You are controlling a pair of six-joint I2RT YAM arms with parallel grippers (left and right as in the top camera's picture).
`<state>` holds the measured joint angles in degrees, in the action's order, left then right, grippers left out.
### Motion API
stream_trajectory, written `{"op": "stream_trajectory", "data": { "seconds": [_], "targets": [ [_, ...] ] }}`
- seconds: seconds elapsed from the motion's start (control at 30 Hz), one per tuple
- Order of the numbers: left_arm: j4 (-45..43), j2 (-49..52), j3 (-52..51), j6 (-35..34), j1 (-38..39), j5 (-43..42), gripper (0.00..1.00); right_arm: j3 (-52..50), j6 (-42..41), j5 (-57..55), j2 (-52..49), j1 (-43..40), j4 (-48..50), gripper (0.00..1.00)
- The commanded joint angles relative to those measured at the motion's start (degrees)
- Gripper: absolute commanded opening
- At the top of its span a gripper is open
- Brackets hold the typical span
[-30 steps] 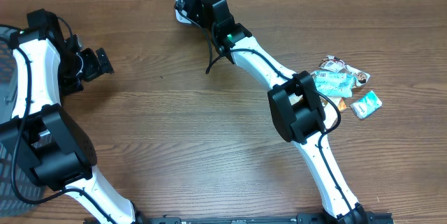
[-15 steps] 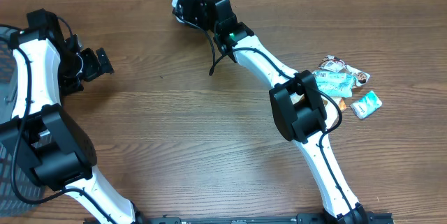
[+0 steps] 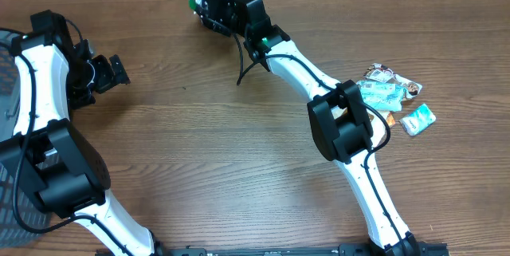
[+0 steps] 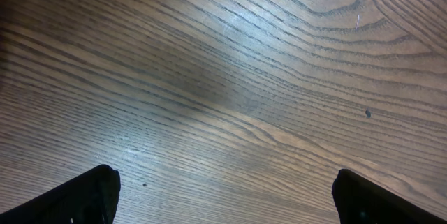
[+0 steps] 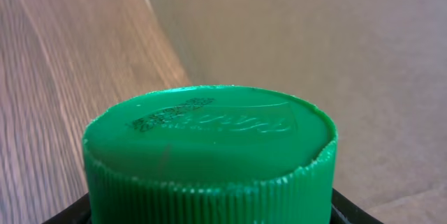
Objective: Scan the item barcode
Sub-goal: 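Hold the jar's green lid against the white scanner face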
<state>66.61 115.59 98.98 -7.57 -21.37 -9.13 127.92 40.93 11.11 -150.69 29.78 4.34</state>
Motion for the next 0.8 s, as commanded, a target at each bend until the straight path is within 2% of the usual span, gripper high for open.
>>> {"op": "stream_trajectory", "data": {
  "seconds": [0.0,0.07,0.17,0.4,0.77],
  "targets": [
    [0.0,-0.9,-0.3,-0.6,0.4,0.3,1.00,0.7,-15.2,0.1,-0.9,-1.6,4.7,0.34],
    [0.0,-0.9,-0.3,-0.6,0.4,0.3,1.00,0.7,-28.9,-2.4,-0.9,-2.3,10.4,0.34],
    [0.0,-0.9,-0.3,-0.6,0.4,0.3,1.00,0.7,-35.6,-3.6,-0.9,-2.6,15.7,0.36],
    [0.0,-0.9,-0.3,-0.6,0.4,0.4,1.00,0.7,-35.6,-5.8,-3.5,-2.5,19.4,0.36],
    [0.0,-0.9,-0.3,-0.6,0.4,0.4,1.00,0.7,-33.9,-7.6,-3.6,-2.5,12.9,0.35]
  ]
}}
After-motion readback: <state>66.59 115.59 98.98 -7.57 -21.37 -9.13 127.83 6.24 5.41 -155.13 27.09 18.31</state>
